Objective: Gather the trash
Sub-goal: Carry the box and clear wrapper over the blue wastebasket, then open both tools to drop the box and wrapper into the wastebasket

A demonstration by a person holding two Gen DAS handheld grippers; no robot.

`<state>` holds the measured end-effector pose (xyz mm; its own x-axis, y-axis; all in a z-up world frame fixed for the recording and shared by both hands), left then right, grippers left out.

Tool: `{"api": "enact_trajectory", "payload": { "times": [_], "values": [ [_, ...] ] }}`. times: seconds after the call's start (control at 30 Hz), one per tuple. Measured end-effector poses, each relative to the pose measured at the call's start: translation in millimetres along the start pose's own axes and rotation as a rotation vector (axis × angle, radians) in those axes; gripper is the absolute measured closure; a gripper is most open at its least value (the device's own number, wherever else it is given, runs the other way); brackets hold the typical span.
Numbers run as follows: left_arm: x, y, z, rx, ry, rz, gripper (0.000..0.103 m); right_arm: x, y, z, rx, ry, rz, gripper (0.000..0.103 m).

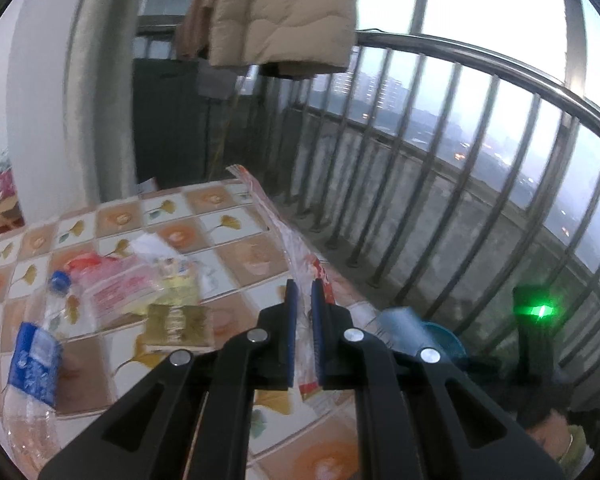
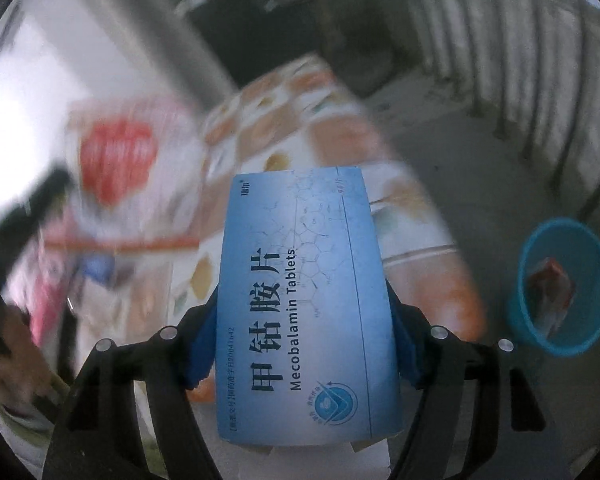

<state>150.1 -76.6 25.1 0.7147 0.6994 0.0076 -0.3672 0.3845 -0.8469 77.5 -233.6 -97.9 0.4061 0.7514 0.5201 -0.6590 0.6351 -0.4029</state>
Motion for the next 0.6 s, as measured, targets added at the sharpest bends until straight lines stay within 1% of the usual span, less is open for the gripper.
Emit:
{"api": "enact_trajectory", "payload": {
  "times": [0.07,0.17,0.2,0.23,0.3,0.37,0.43,0.5,0.53,0.6],
  "values": [
    [-19.9,-9.4,-5.3,-0.001,0.057,-0.029,0.096,-25.0,-15.2,21.2,-0.060,-0.003,-0.074,0.036],
    [-59.4,-25.8,-16.1,-0.009,0.152,-0.090,0.096,-83.5,-35.2,65.6,-0.173,-0.004,-0.234,0.036],
    [-78.2,-32.6,-23.1,-0.009,0.195,-0.123,0.096,-105.9,-39.1,79.8,-0.210,-0.006,-0.297,0.036],
    [-91.1,-36.1,-28.2,-0.006,0.221,-0.145,0.096,-123.9,-41.2,88.9,-0.235,-0.005,-0.346,0.036],
    [-123.8,-43.1,-46.4,0.021,0.284,-0.207,0.096,-159.9,-43.1,104.7,-0.277,-0.005,-0.446,0.036],
    [-161.2,-43.0,-76.6,0.093,0.347,-0.271,0.096,-200.1,-41.5,116.7,-0.313,-0.014,-0.555,0.036],
    [-197.6,-37.4,-113.0,0.183,0.416,-0.311,0.096,-227.1,-36.5,121.2,-0.328,-0.021,-0.631,0.036],
    [-222.3,-29.5,-139.3,0.250,0.458,-0.330,0.096,-247.5,-37.2,116.8,-0.330,-0.042,-0.692,0.036],
    [-242.2,-21.7,-161.2,0.302,0.474,-0.359,0.096,-259.5,-36.7,112.9,-0.324,-0.052,-0.726,0.036],
    [-266.8,-9.1,-189.4,0.357,0.491,-0.394,0.096,-278.4,-36.1,105.6,-0.310,-0.064,-0.772,0.036]
  ]
}}
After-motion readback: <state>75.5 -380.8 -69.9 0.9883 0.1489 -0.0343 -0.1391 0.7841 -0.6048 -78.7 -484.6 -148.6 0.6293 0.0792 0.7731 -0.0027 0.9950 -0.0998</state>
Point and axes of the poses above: each gripper's, at about its wrist camera, not at the fingertips, and z roughly against the way its jaws point, x to its left, y to its underside, the point moved 5 cm from there along -z, roughly the way its jaws point, and after that the axes turned 14 degrees about -z, right-handed, at the moved point
